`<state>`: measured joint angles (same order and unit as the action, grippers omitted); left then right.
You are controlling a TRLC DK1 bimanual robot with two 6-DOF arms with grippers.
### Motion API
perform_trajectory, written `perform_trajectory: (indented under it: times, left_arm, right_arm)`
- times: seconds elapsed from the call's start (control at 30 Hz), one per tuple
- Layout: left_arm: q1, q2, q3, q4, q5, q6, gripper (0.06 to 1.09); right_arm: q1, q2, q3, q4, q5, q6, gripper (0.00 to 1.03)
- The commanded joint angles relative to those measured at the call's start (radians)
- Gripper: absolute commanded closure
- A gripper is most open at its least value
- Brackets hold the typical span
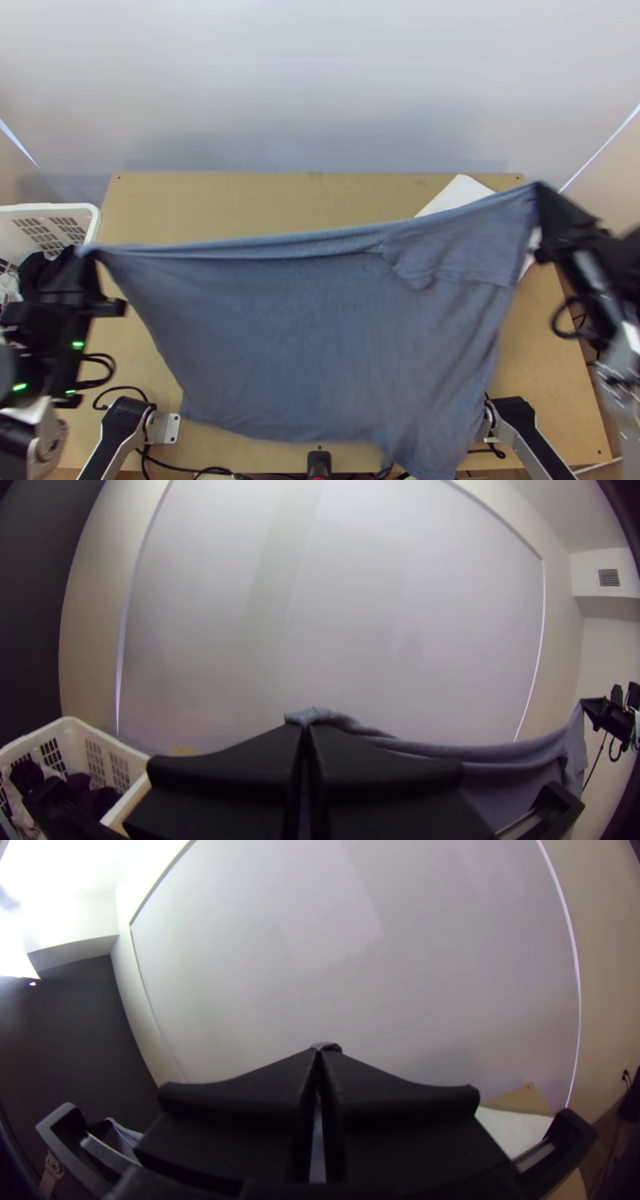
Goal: Fold the t-shirt
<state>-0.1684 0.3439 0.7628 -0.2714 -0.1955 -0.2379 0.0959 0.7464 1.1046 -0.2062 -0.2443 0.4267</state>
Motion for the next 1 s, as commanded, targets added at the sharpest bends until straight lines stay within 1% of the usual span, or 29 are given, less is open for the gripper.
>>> perform_trajectory:
  times: [0.0,0.1,0.27,0.4,0.5,0.67,0.77,0.97]
  left_arm:
    - [-0.014,-0.074,-0.332,0.09,0.013,0.034,1.05]
    - [-0.017,0.035,-0.405,0.256,0.014,0.048,1.05]
    - [-0.013,0.372,-0.404,0.549,0.014,0.012,1.05]
    - [0.001,0.629,-0.341,0.676,0.014,-0.011,1.05]
    - [0.023,0.782,-0.28,0.735,0.014,-0.032,1.05]
    - [0.069,0.989,-0.174,0.785,0.014,-0.061,1.05]
    - [0.098,1.093,-0.108,0.788,0.027,-0.07,1.05]
    - [0.127,1.245,0.004,0.787,0.048,-0.069,1.05]
  right_arm:
    - [0.001,0.093,-0.279,0.222,-0.001,0.001,1.0]
    - [-0.001,0.168,-0.316,0.304,-0.001,0.001,1.0]
    - [0.002,0.32,-0.33,0.398,-0.001,0.004,1.0]
    - [0.013,0.426,-0.335,0.481,-0.001,0.024,1.0]
    - [0.027,0.499,-0.333,0.518,-0.001,0.026,1.0]
    - [0.056,0.61,-0.33,0.55,-0.001,0.026,1.0]
    - [0.062,0.683,-0.315,0.58,0.004,0.027,1.0]
    - [0.042,0.869,-0.223,0.58,0.011,0.032,1.0]
